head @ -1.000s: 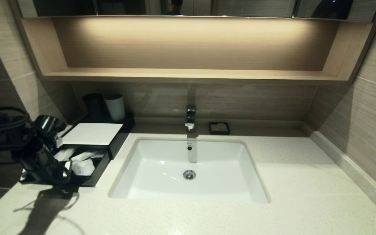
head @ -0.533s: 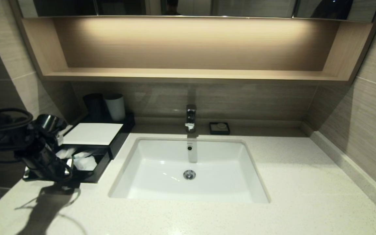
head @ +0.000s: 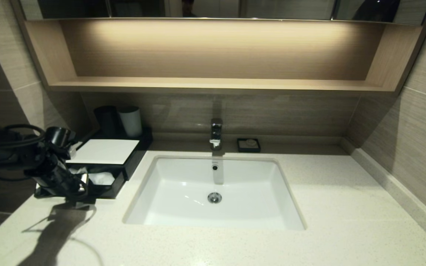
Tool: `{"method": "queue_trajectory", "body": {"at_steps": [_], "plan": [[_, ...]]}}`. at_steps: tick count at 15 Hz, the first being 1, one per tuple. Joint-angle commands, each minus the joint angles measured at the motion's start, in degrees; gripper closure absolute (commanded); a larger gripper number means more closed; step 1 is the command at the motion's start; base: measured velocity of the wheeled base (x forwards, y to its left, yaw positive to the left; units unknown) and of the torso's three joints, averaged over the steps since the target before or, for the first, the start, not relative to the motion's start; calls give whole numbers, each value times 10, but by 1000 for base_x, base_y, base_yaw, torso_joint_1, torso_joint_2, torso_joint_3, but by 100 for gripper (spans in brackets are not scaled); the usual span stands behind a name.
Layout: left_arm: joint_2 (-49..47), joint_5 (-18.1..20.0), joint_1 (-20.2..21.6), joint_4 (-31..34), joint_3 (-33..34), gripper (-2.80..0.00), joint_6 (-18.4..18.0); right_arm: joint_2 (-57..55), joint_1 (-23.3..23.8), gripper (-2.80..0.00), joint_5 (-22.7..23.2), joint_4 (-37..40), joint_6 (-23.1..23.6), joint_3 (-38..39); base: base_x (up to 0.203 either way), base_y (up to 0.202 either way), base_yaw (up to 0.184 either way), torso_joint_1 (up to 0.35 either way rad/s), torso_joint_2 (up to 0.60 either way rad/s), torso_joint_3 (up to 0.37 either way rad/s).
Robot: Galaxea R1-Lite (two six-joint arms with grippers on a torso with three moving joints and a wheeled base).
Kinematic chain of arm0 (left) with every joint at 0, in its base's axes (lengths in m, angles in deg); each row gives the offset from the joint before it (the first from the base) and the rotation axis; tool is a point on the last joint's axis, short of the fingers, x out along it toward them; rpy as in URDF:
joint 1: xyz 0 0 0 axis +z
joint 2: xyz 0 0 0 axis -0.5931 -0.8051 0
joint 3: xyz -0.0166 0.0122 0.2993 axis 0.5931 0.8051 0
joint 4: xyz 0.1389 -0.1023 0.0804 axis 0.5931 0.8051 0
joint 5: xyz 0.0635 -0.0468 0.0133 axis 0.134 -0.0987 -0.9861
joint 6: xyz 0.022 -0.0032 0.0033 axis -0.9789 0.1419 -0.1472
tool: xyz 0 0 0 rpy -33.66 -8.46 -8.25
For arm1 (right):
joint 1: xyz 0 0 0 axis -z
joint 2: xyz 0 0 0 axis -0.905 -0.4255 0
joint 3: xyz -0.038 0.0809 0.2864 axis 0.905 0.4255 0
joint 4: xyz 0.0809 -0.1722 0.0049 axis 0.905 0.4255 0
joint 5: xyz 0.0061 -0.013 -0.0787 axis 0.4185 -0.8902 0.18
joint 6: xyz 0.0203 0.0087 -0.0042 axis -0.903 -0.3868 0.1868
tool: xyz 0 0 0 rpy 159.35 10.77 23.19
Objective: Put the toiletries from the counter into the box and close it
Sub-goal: Close the drawer
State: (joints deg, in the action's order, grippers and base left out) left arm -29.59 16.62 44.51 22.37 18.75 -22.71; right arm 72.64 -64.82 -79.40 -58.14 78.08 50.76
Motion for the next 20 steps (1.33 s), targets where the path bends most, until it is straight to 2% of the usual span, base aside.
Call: {"method": "queue_trajectory", "body": {"at_steps": [1, 7, 15, 20], "plan": [[-13, -1, -1, -15, -5, 0, 1, -1, 0, 0, 0, 0, 0, 0, 0, 0, 0, 0, 0, 0], [-30, -2, -9, -53, -26, 0, 17, -1, 0, 0, 0, 0, 0, 0, 0, 0, 0, 0, 0, 0], [-46, -3, -16, -124, -26, 0, 19, -1, 0, 0, 0, 0, 0, 0, 0, 0, 0, 0, 0, 0], [-48, -4, -19, -142, -35, 0, 26, -1, -1, 0, 0, 0, 0, -1, 0, 0, 0, 0, 0, 0]]}}
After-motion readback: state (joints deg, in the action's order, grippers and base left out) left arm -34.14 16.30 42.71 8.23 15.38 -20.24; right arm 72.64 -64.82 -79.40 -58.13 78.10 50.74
